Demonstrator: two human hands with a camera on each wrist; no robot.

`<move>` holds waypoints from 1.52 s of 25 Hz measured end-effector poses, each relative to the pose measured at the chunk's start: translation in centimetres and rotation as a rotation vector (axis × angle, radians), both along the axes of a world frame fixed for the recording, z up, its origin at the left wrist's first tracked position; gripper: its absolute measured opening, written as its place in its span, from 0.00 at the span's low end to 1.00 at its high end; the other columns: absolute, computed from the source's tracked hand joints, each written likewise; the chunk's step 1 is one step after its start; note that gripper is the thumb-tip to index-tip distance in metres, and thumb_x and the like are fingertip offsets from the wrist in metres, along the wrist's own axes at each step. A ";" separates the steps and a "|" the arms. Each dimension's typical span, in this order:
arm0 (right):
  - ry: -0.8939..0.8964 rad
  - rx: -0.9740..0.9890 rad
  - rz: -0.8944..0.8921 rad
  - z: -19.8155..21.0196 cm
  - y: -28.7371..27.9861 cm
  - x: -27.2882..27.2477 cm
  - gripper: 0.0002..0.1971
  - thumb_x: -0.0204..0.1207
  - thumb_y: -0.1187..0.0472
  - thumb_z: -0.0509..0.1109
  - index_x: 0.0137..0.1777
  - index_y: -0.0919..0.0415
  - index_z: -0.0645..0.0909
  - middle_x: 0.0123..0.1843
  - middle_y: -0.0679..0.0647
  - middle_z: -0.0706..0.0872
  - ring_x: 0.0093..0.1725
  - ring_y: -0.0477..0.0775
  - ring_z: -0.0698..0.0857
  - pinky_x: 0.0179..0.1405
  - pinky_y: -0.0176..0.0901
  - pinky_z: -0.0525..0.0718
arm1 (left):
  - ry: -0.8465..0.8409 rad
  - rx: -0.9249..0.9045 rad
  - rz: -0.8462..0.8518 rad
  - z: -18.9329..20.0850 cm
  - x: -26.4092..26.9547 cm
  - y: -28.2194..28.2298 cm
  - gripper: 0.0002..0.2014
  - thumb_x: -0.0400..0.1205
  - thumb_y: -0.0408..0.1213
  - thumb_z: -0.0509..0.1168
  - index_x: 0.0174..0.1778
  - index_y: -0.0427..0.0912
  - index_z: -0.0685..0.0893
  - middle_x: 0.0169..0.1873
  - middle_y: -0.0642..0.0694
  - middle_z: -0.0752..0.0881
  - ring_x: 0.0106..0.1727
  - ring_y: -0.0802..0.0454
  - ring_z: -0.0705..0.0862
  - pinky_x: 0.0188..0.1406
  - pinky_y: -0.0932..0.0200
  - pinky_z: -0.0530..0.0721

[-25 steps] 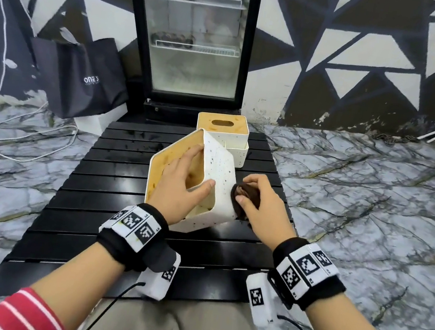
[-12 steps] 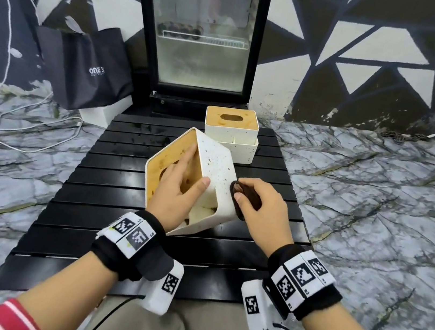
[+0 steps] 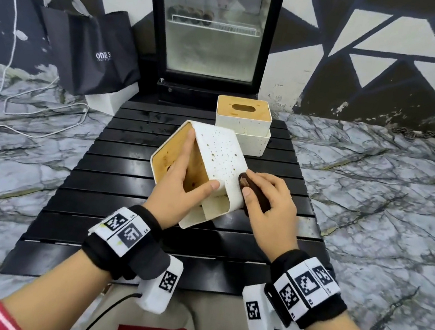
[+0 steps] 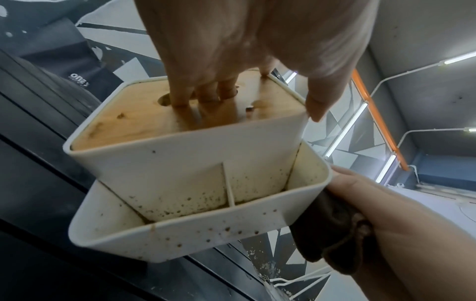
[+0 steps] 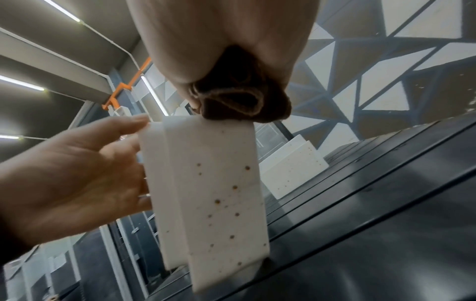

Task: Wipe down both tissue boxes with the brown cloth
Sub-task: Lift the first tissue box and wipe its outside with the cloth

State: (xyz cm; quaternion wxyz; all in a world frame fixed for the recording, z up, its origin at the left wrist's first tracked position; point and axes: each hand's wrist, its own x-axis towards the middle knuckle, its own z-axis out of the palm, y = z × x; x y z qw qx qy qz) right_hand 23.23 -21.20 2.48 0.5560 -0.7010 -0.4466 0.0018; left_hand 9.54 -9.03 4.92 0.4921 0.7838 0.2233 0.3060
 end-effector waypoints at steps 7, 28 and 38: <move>-0.151 -0.031 0.027 0.8 0.9 -0.9 0.15 0.75 0.55 0.65 0.61 0.50 0.82 0.55 0.42 0.77 0.58 0.51 0.75 0.61 0.18 0.63 | -0.012 -0.023 -0.024 -0.4 -1.1 0.7 0.51 0.67 0.58 0.70 0.73 0.77 0.37 0.81 0.61 0.56 0.80 0.61 0.60 0.79 0.45 0.65; -0.131 -0.105 0.031 1.3 0.8 0.3 0.16 0.76 0.55 0.63 0.63 0.52 0.80 0.57 0.41 0.77 0.61 0.50 0.74 0.62 0.22 0.63 | 0.083 -0.037 -0.078 1.0 -0.1 1.3 0.50 0.65 0.59 0.70 0.74 0.79 0.43 0.75 0.66 0.65 0.75 0.60 0.70 0.76 0.47 0.70; -0.090 -0.074 0.025 1.2 1.1 0.6 0.19 0.74 0.57 0.60 0.65 0.54 0.79 0.57 0.42 0.77 0.63 0.50 0.75 0.63 0.17 0.61 | 0.104 -0.034 -0.078 0.9 -0.1 0.9 0.50 0.63 0.59 0.71 0.75 0.79 0.44 0.75 0.63 0.67 0.75 0.60 0.68 0.77 0.48 0.69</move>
